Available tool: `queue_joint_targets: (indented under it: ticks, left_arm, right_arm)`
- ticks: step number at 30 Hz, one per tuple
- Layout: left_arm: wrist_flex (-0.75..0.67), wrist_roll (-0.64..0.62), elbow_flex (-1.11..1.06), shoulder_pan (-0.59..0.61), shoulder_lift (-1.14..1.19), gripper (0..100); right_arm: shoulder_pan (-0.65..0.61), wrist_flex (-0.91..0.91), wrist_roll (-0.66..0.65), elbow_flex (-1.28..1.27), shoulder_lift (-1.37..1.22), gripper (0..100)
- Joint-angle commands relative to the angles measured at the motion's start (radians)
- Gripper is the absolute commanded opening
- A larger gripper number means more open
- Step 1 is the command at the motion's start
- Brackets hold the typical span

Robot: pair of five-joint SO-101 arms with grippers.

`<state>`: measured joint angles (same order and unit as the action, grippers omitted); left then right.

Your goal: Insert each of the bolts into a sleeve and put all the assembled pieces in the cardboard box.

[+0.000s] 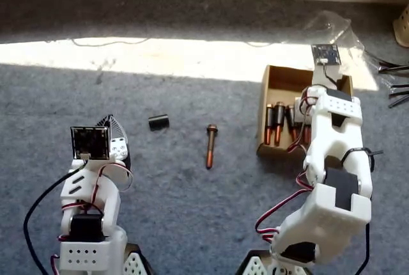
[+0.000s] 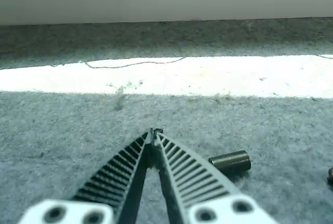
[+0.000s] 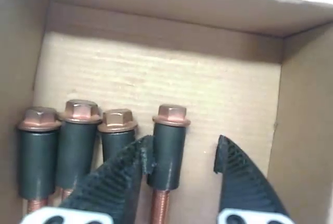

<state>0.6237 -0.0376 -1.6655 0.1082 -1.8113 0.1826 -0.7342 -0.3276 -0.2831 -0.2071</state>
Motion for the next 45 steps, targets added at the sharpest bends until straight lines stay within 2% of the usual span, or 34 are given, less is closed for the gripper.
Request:
queue_joint_targets:
  ticks: [1, 7, 16, 20, 25, 31, 36, 42, 45]
  left_arm:
    - [-0.002, 0.008, -0.008, 0.002, -0.012, 2]
    - [-0.002, 0.008, -0.008, 0.002, -0.012, 2]
    - [0.002, 0.008, 0.001, 0.007, -0.012, 2]
    - [0.002, 0.009, 0.007, 0.018, -0.012, 2]
    - [0.002, 0.005, 0.013, 0.085, -0.012, 2]
    - [0.002, 0.008, 0.013, 0.090, -0.012, 2]
    - [0.002, 0.008, 0.012, 0.090, -0.012, 2]
    - [0.002, 0.009, 0.010, 0.096, -0.012, 2]
    - [0.000, 0.006, 0.008, 0.148, -0.012, 2]
  right_arm:
    - [-0.013, -0.007, -0.011, 0.048, 0.070, 17.0]
    - [-0.071, -0.159, -0.011, 0.045, 0.266, 17.0]
    - [-0.320, -0.306, -0.011, 0.041, 0.492, 17.0]
    - [-0.437, -0.305, -0.014, 0.041, 0.524, 17.0]
    - [-0.568, -0.305, -0.147, 0.047, 0.521, 17.0]
    - [-0.671, -0.306, -0.157, 0.076, 0.519, 17.0]
    - [-0.700, -0.364, -0.158, 0.231, 0.384, 17.0]
    - [-0.789, -0.501, -0.160, 0.558, 0.104, 17.2]
    - [-0.834, -0.572, -0.238, 0.739, -0.038, 17.3]
